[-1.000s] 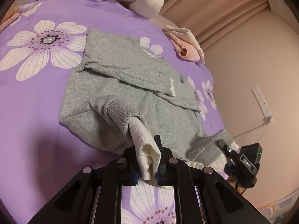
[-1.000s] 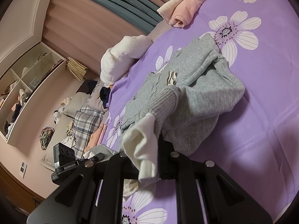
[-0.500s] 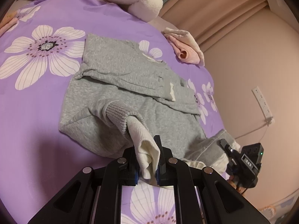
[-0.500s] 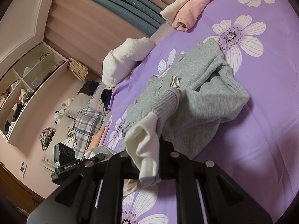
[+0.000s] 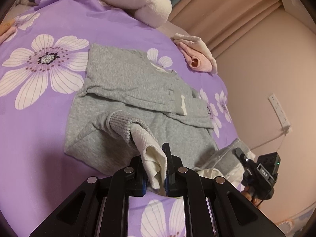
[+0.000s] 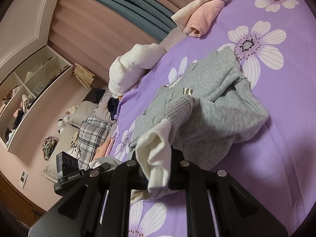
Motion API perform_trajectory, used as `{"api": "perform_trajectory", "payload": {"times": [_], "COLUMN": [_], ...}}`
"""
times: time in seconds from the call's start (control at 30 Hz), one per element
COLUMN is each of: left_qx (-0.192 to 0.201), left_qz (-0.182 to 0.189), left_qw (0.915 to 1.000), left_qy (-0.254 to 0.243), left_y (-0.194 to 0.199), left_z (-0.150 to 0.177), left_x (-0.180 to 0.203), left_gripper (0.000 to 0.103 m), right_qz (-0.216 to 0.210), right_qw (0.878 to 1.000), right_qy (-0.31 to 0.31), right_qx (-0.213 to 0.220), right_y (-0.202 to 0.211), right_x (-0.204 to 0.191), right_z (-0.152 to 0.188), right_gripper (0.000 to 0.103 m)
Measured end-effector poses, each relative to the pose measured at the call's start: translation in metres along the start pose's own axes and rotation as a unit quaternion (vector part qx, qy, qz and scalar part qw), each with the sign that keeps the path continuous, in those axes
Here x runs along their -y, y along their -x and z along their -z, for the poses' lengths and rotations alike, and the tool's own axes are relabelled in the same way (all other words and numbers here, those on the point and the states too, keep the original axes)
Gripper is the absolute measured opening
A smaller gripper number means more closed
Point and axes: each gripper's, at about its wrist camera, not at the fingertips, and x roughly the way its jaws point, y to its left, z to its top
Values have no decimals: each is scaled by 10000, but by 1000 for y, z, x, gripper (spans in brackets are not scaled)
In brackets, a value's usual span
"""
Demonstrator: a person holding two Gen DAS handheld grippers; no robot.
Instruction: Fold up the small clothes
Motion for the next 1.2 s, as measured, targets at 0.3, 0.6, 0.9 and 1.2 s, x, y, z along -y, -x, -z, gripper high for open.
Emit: {"api": "perform_trajectory", "payload": {"times": [0.3,0.6,0.9,1.2], "left_qx": [83,279,505,587], "left_qz": [-32,-80,-125,-308], "left_qw": [10000,9996,9986,9976], "left_qy": [8,-63,-60,-175], "left_y": [-3,-1,-4,-16], "left_z": [-11,-31,-56,-81], "left_x": [-1,1,3,7], "left_gripper": [9,9,9,9], "right_qz": [-34,-67,-74,-15], "right_qw": [9999,9996,9987,9984], "right_qy": [77,170,296,354], "right_qx": [102,232,402,446], "right_y": [-9,-15,-25,-43], "right_x": [0,-2,-6,-8], "right_z": [-13,-30,-56,-77], "right_gripper": [13,13,13,13]}}
